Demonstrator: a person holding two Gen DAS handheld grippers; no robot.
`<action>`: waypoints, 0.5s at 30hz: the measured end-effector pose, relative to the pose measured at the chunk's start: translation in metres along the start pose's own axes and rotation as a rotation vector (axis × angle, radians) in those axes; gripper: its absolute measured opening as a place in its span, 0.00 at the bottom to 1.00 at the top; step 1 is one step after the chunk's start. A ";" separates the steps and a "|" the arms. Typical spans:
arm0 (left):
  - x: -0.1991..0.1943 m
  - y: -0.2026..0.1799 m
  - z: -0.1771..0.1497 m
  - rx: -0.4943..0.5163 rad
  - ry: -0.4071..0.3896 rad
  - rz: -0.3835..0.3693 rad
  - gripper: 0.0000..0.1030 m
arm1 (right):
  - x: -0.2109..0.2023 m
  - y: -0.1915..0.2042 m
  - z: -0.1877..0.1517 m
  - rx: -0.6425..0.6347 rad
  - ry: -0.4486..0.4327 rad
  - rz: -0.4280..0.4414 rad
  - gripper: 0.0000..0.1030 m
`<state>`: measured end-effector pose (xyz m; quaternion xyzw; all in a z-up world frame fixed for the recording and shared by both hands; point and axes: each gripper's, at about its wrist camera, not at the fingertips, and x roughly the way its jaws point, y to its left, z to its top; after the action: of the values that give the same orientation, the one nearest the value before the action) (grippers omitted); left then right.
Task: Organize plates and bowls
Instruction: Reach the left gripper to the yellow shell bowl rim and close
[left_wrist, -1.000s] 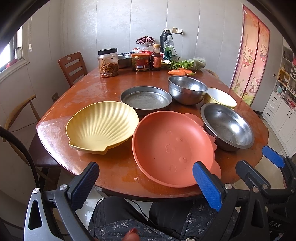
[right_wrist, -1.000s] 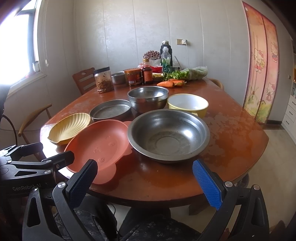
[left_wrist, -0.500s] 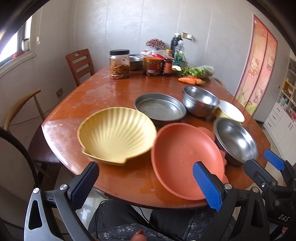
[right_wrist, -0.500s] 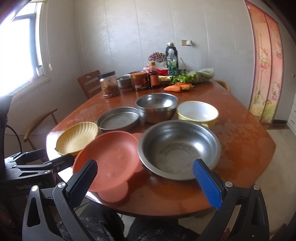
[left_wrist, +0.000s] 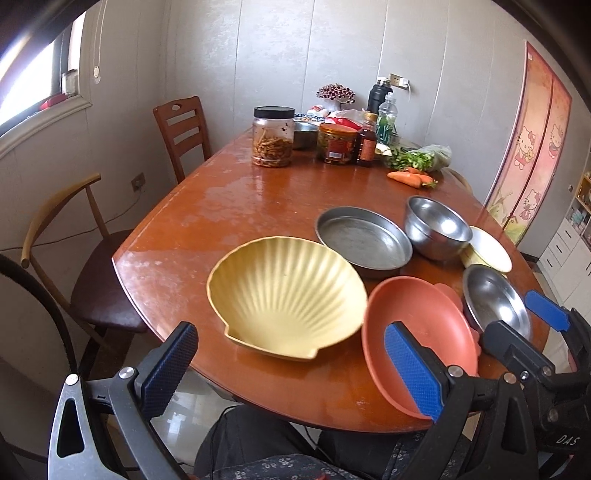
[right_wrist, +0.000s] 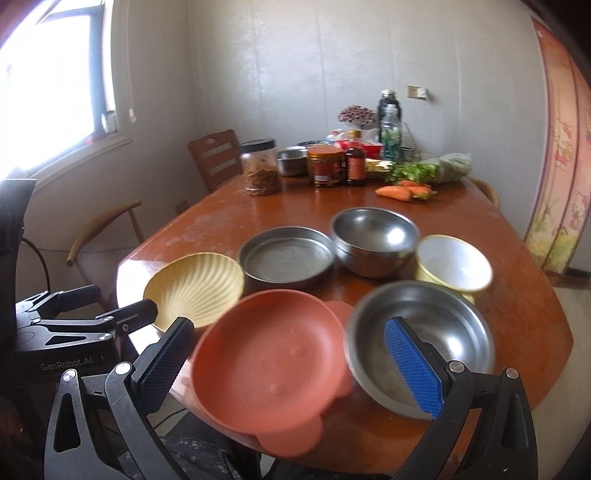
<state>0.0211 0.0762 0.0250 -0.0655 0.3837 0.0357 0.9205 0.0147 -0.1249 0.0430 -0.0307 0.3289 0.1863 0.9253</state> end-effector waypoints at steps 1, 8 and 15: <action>0.001 0.003 0.002 -0.003 0.003 0.002 0.99 | 0.004 0.002 0.002 -0.009 0.005 0.003 1.00; 0.010 0.031 0.011 -0.041 0.034 0.025 0.99 | 0.030 0.020 0.022 -0.037 0.052 0.067 1.00; 0.027 0.062 0.016 -0.093 0.085 0.047 0.99 | 0.062 0.038 0.042 -0.064 0.103 0.135 1.00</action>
<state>0.0440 0.1407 0.0115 -0.1005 0.4219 0.0724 0.8982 0.0698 -0.0621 0.0397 -0.0473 0.3711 0.2568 0.8911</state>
